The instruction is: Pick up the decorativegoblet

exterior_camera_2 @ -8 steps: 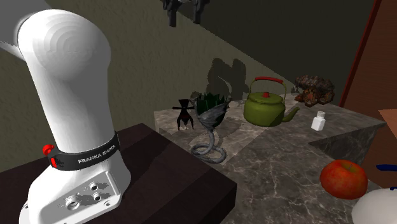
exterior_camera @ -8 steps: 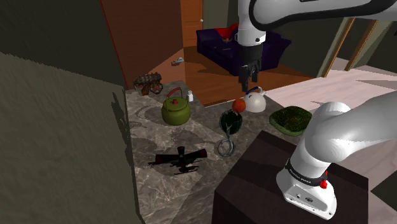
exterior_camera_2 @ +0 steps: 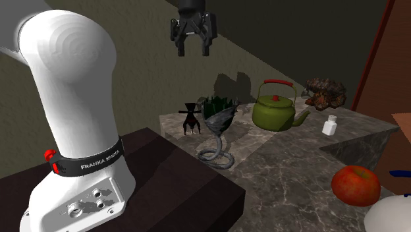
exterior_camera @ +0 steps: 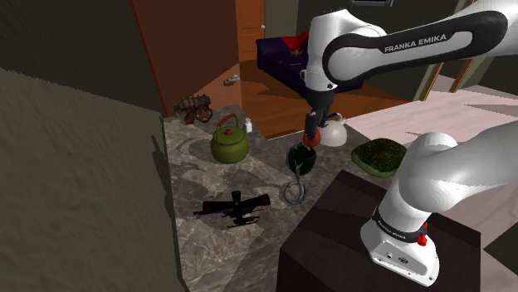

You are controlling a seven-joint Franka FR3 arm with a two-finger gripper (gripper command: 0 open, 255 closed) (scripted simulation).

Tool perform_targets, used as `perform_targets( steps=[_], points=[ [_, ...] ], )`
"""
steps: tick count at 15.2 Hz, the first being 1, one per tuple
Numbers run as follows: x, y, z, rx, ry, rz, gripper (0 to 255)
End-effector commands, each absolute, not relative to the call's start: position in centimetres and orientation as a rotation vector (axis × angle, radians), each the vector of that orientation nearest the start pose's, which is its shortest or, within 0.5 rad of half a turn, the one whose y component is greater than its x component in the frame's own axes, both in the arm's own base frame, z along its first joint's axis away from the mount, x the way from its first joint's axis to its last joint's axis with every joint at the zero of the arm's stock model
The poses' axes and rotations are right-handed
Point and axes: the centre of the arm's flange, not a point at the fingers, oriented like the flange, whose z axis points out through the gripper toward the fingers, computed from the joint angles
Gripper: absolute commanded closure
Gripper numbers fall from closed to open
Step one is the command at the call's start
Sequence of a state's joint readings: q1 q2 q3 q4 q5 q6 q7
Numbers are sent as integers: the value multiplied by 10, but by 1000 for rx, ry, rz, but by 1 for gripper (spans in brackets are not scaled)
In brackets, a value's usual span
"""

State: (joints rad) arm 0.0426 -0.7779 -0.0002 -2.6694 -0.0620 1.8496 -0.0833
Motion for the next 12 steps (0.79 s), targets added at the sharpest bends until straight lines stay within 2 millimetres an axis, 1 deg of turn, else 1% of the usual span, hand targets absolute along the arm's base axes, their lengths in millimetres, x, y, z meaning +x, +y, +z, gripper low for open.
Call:
perform_targets(
  steps=[1,10,12],
  points=[
    [312,9,439,-3193,-274,6,0],
    [328,22,327,-3183,-465,-245,0],
    [328,22,316,-3183,-465,-245,0]
  ],
)
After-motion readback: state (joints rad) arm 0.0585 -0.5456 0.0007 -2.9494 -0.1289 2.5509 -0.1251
